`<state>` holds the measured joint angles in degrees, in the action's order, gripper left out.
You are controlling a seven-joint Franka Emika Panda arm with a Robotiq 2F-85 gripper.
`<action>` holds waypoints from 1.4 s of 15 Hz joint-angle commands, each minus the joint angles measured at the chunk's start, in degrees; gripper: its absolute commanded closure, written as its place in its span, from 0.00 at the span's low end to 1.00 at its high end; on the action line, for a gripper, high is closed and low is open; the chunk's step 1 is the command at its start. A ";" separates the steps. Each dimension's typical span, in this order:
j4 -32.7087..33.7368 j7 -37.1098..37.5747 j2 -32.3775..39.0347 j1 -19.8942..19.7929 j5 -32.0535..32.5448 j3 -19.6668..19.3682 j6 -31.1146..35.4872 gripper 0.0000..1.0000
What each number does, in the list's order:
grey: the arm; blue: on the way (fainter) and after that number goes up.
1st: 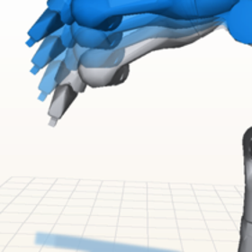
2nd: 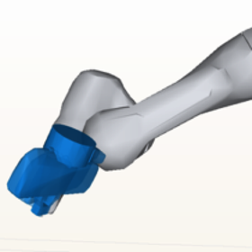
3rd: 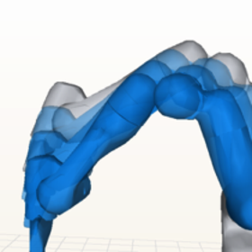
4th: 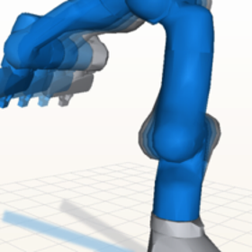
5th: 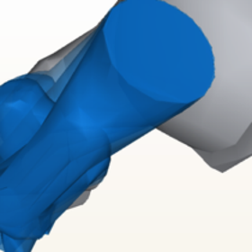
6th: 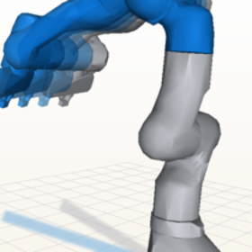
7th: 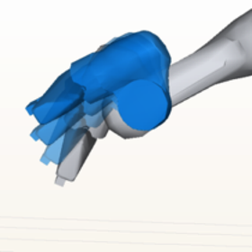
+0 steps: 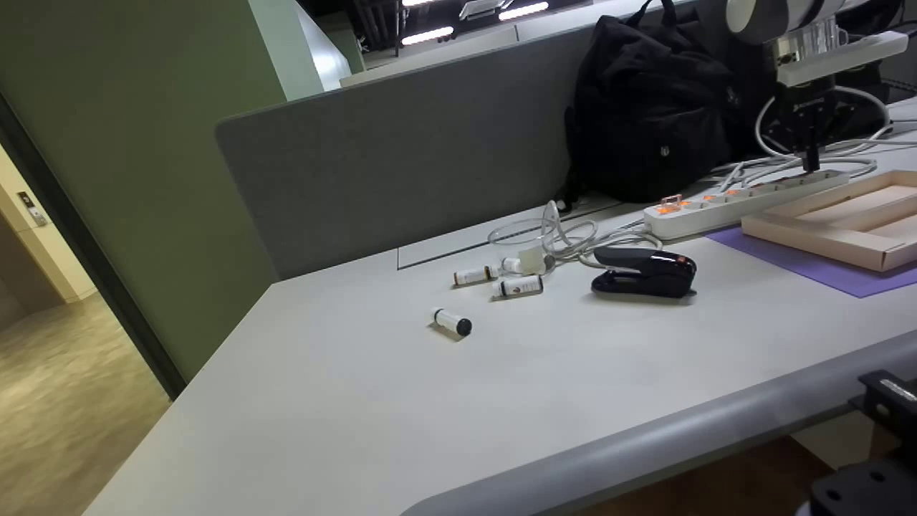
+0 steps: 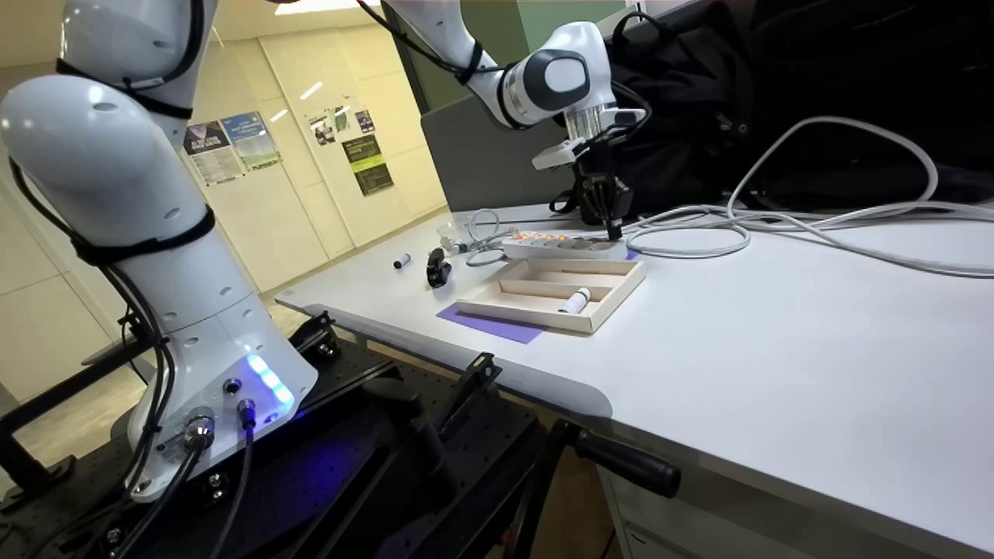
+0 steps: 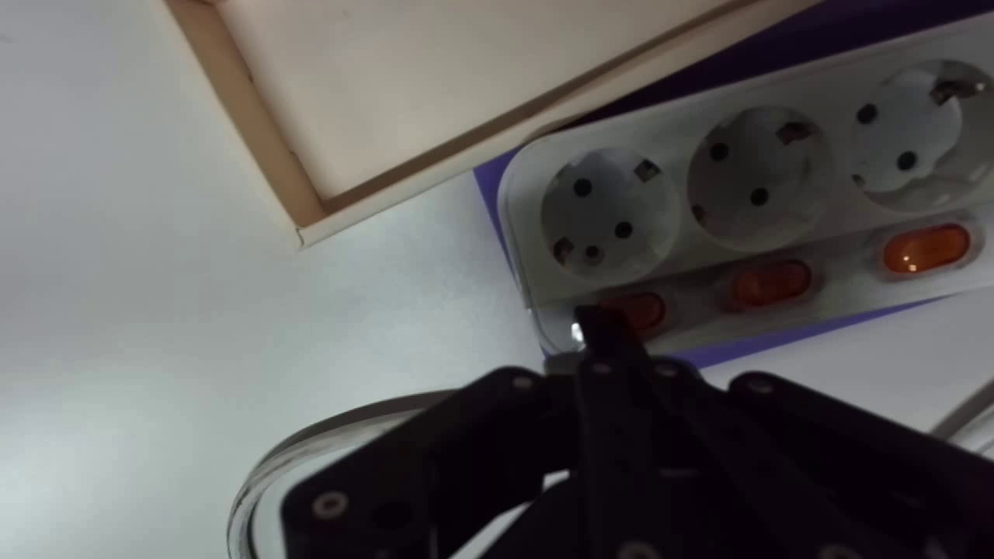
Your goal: Switch on the last slot of the extension cord
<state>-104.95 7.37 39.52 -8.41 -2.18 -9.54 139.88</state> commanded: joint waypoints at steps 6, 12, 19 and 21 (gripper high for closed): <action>0.61 1.70 2.85 0.56 1.89 -1.80 0.31 1.00; -0.50 0.64 -3.95 0.81 0.55 -0.23 -1.79 1.00; -2.42 -5.00 -22.09 -0.54 -6.50 5.19 -18.88 0.74; -0.06 -4.05 -18.68 0.52 -5.56 4.28 -16.60 0.87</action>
<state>-105.15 3.35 20.71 -7.96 -7.74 -5.14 123.33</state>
